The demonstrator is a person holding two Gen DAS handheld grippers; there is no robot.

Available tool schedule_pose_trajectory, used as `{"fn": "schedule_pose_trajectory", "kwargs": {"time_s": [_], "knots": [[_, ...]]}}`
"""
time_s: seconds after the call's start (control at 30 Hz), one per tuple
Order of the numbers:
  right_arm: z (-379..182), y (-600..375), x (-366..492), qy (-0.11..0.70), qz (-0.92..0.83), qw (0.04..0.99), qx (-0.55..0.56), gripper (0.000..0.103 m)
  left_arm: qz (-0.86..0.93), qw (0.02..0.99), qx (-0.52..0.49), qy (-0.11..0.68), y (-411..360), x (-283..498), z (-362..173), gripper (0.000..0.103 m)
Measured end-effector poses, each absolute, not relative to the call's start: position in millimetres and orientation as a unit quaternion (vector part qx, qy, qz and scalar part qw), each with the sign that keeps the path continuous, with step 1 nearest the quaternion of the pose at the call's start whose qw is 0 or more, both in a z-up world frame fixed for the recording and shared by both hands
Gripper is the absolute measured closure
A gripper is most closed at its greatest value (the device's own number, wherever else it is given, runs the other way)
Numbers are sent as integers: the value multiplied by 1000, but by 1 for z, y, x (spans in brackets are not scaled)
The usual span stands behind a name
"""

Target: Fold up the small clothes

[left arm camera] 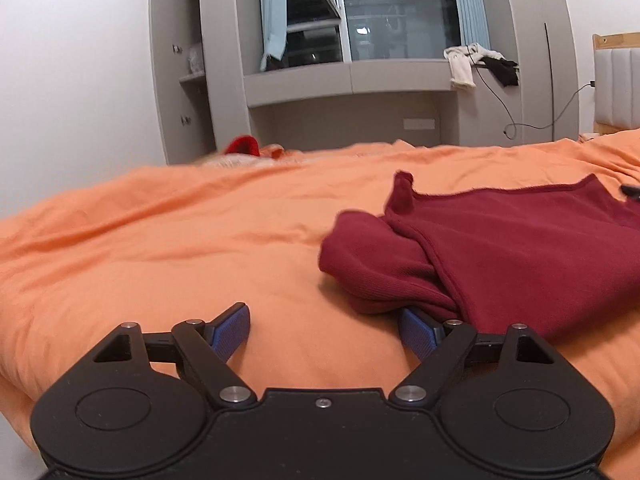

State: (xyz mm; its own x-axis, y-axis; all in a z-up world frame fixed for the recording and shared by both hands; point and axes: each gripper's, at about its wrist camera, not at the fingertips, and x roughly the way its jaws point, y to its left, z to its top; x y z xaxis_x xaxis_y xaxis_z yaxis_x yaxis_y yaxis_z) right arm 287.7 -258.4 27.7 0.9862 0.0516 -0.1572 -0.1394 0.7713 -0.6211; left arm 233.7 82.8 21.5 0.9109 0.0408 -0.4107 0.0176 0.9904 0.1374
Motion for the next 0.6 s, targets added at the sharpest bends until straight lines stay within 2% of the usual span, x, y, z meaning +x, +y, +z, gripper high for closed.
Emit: {"fn": "schedule_pose_trajectory", "kwargs": {"time_s": [0.27,0.47,0.57,0.6], "knots": [[9,-220,271,90,123,930,-334,0,34,987,58,143,72,235,43,33],[12,-252,296,175,141,954,-198,0,58,976,89,189,58,257,35,38],[14,-266,302,194,141,956,-167,0,53,978,80,185,60,259,36,43],[14,-267,303,196,140,956,-166,0,53,979,74,181,62,259,37,51]]}}
